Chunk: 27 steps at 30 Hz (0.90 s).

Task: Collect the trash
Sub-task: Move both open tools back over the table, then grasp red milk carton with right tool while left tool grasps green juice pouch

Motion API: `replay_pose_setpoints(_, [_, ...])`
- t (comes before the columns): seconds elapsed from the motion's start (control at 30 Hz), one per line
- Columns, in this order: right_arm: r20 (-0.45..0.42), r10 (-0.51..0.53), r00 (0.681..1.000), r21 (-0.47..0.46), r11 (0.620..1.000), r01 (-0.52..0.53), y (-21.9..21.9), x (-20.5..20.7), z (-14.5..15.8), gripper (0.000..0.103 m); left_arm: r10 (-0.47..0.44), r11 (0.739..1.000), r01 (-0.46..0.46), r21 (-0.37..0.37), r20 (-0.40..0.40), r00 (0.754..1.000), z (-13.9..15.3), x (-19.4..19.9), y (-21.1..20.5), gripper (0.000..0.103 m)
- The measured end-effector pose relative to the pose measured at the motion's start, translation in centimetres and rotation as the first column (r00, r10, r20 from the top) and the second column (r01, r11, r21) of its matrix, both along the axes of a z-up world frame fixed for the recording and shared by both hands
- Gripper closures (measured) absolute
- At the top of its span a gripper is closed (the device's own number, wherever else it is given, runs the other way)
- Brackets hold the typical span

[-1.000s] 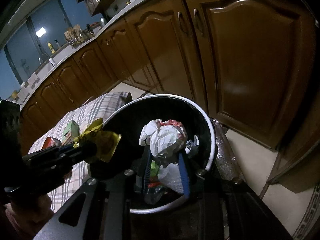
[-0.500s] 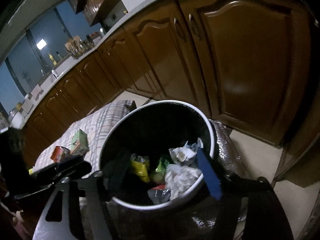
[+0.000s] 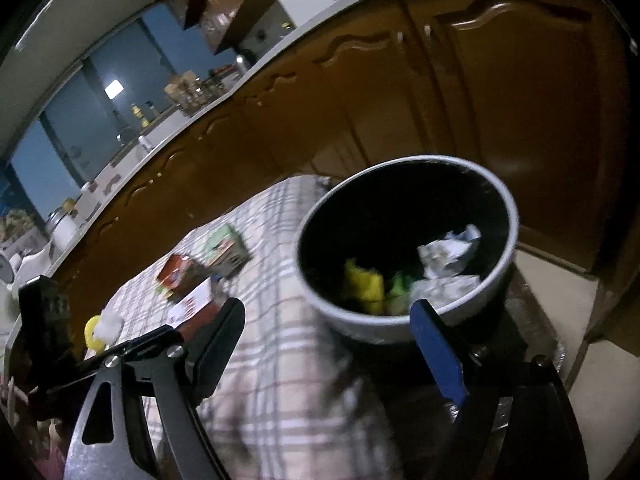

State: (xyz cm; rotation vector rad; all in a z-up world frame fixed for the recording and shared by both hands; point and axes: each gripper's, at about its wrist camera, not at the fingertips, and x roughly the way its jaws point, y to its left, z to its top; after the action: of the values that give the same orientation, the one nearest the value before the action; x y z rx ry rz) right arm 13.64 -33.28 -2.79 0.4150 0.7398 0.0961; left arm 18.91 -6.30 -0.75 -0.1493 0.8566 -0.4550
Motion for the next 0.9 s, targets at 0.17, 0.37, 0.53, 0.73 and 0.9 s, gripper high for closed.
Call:
replay_pose_setpoints(0.17, [-0.017, 0.059, 0.998, -0.006, 0.998, -0.059, 3.4, 0.0, -0.7, 0.017, 0.06, 0.998, -0.061, -0.002, -0.018, 0.998, -0.2, -1.1, 3.5, 0.04])
replay_pose_setpoints(0.37, [-0.049, 0.124, 0.991, 0.013, 0.992, -0.123, 7.2, 0.5, -1.8, 0.017, 0.141, 0.99, -0.142, -0.015, -0.055, 0.988, -1.0, -1.0, 7.4, 0.041])
replay_pose_setpoints(0.53, [-0.069, 0.19, 0.979, 0.009, 0.982, -0.189, 10.4, 1.6, -2.5, 0.017, 0.195, 0.979, -0.199, -0.051, -0.081, 0.978, -1.1, 0.1, 10.2, 0.041])
replay_pose_setpoints(0.73, [-0.074, 0.231, 0.97, -0.011, 0.973, -0.232, 12.4, 3.4, -2.7, 0.017, 0.227, 0.961, -0.243, -0.131, -0.125, 0.966, -1.4, 2.7, 12.6, 0.041])
replay_pose_setpoints(0.9, [-0.074, 0.225, 0.971, -0.003, 0.974, -0.226, 12.6, 5.1, -2.9, 0.019, 0.269, 0.937, -0.297, -0.184, -0.163, 0.949, -2.1, 5.9, 13.6, 0.042])
